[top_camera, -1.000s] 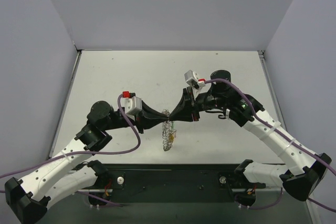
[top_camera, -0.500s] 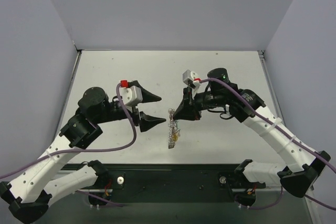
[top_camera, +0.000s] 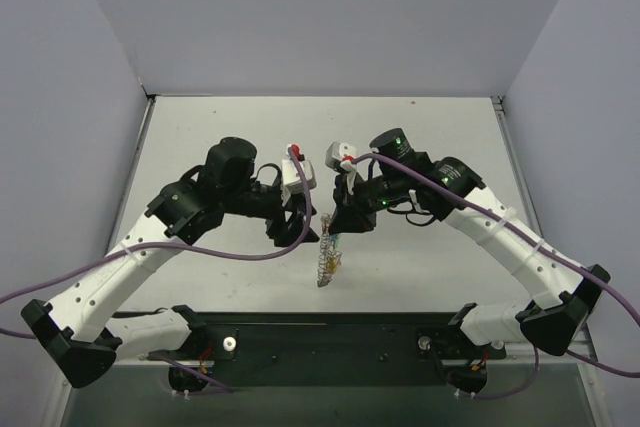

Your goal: Put the keys on the keyring

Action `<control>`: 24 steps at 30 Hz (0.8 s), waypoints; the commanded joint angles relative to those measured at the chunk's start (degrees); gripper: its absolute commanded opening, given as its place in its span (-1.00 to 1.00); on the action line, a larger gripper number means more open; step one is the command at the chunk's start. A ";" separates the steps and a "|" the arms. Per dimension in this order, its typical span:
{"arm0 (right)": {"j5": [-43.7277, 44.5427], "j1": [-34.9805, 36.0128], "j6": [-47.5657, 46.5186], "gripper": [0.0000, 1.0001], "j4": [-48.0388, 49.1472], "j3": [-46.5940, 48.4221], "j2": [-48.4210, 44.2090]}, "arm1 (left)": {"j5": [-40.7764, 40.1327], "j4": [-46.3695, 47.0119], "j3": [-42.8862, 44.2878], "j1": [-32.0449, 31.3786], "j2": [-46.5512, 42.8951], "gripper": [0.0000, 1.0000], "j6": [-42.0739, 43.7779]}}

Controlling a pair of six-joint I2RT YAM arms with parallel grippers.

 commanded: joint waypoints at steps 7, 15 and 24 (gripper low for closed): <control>-0.75 0.81 -2.29 -1.00 -1.87 3.75 -0.20 | 6.17 -5.67 5.83 -0.34 4.81 0.15 5.91; -1.72 0.81 -2.56 -1.00 -1.43 3.49 -0.73 | 7.31 -0.13 3.98 -0.35 4.46 -0.13 3.63; -2.77 0.81 -2.38 -1.00 -0.38 2.97 -1.78 | 7.05 3.47 2.22 -0.35 4.81 -0.32 1.87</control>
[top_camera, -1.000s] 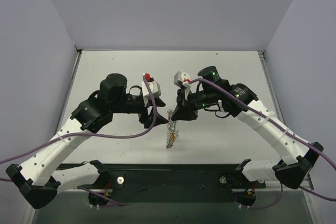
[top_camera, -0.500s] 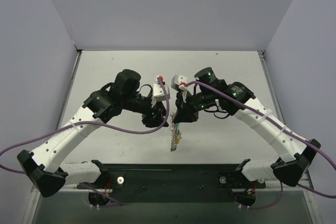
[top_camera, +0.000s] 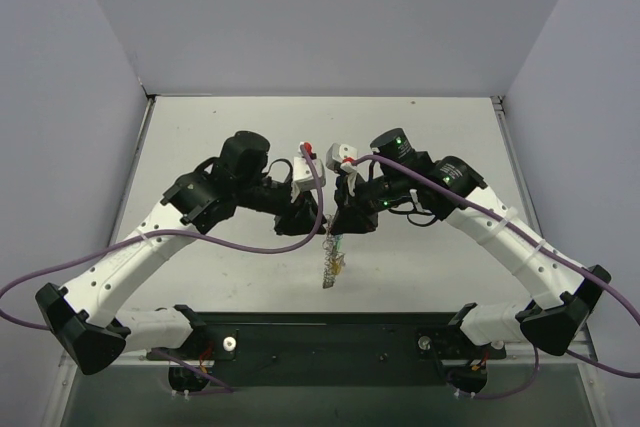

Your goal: Put the keys on the keyring

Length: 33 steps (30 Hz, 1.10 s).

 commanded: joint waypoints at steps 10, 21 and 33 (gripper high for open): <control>-3.43 0.49 0.02 -1.00 3.59 1.21 -3.15 | 2.03 7.36 -2.18 -0.35 -0.92 -0.37 -2.11; -3.61 0.49 0.38 -1.00 4.47 0.77 -4.11 | 1.58 7.98 -2.80 -0.35 -1.00 -0.57 -2.20; 1.04 0.40 2.83 -0.88 10.51 -2.47 -6.57 | -0.16 18.23 -7.97 -0.43 -4.95 -1.00 -8.00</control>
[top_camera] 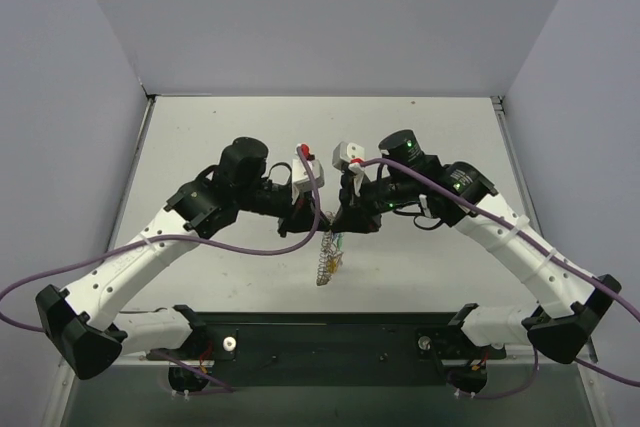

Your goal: Put the keys on the keyring

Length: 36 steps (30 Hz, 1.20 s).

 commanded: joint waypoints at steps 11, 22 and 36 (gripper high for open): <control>11.26 -0.66 10.79 0.43 26.90 -13.18 -14.83 | -11.10 40.43 -21.05 -0.24 -17.52 -1.00 -17.09; 5.22 -4.34 15.19 0.37 32.71 -16.52 -16.67 | -9.00 71.47 -34.85 -0.24 -20.52 -1.00 -25.97; -10.87 -9.01 17.21 0.57 35.26 -17.93 -18.87 | -6.27 84.49 -38.47 -0.24 -20.96 -1.00 -27.30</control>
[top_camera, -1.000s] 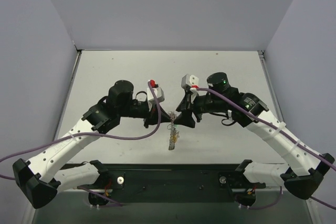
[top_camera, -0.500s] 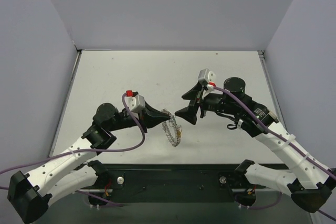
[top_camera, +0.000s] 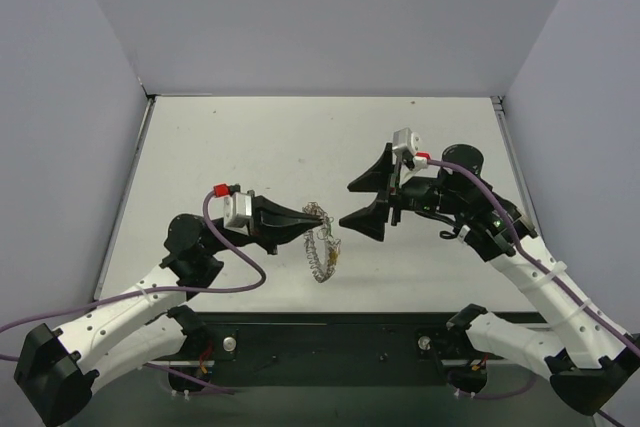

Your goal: Put the keys on the keyring

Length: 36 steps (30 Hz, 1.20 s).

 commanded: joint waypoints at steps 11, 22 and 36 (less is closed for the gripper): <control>-14.22 -0.31 4.07 0.57 10.73 -0.38 -0.27 | 4.43 8.23 2.28 -0.30 -0.50 -1.00 -1.84; -14.65 0.83 4.34 0.47 10.91 -0.03 2.81 | 4.34 8.32 2.63 -0.21 -0.32 -1.00 -2.10; -16.33 0.92 3.81 0.19 10.20 -0.12 4.65 | 4.26 8.41 2.90 -0.21 -0.32 -1.00 -2.01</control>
